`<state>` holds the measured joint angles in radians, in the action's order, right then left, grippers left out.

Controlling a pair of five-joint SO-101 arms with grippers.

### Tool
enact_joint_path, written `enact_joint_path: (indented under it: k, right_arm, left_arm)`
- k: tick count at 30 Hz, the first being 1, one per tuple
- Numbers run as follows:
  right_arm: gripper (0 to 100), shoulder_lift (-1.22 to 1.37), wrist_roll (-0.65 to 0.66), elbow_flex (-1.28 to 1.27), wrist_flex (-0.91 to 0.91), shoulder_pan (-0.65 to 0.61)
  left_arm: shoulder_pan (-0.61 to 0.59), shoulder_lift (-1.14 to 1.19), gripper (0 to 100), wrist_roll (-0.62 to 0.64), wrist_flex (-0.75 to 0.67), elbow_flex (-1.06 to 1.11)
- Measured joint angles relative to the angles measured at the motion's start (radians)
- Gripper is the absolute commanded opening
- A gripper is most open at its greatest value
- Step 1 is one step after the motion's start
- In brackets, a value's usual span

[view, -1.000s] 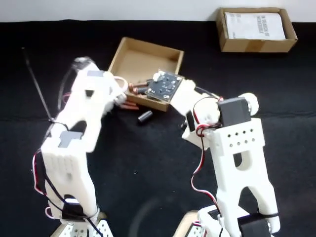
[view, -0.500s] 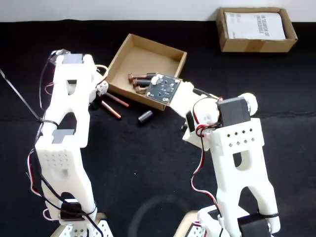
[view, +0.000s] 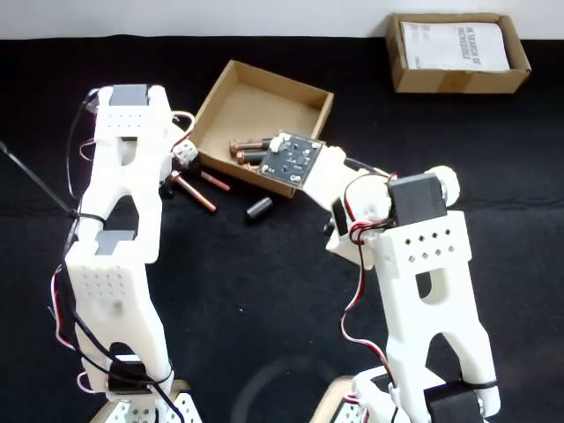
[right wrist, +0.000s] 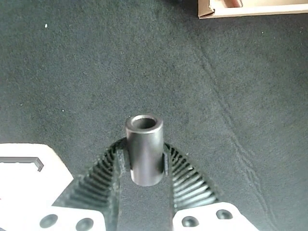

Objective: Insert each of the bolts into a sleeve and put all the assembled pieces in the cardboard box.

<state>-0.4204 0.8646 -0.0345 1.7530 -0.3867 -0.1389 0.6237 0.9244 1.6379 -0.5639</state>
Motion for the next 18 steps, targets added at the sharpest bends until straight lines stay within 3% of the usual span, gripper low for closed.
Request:
enact_joint_path:
  k: [13, 15, 18]
  right_arm:
    - [0.8, 0.0, 0.028, 0.0, 0.0, 0.044]
    - [0.8, 0.0, 0.028, 0.0, 0.0, 0.044]
    - [0.8, 0.0, 0.028, -0.006, 0.0, 0.044]
  left_arm:
    - [-0.021, 0.216, 23, 0.002, -0.132, -0.011]
    - [-0.023, 0.241, 19, 0.002, -0.15, -0.02]
    - [-0.029, 0.258, 5, 0.002, -0.161, -0.043]
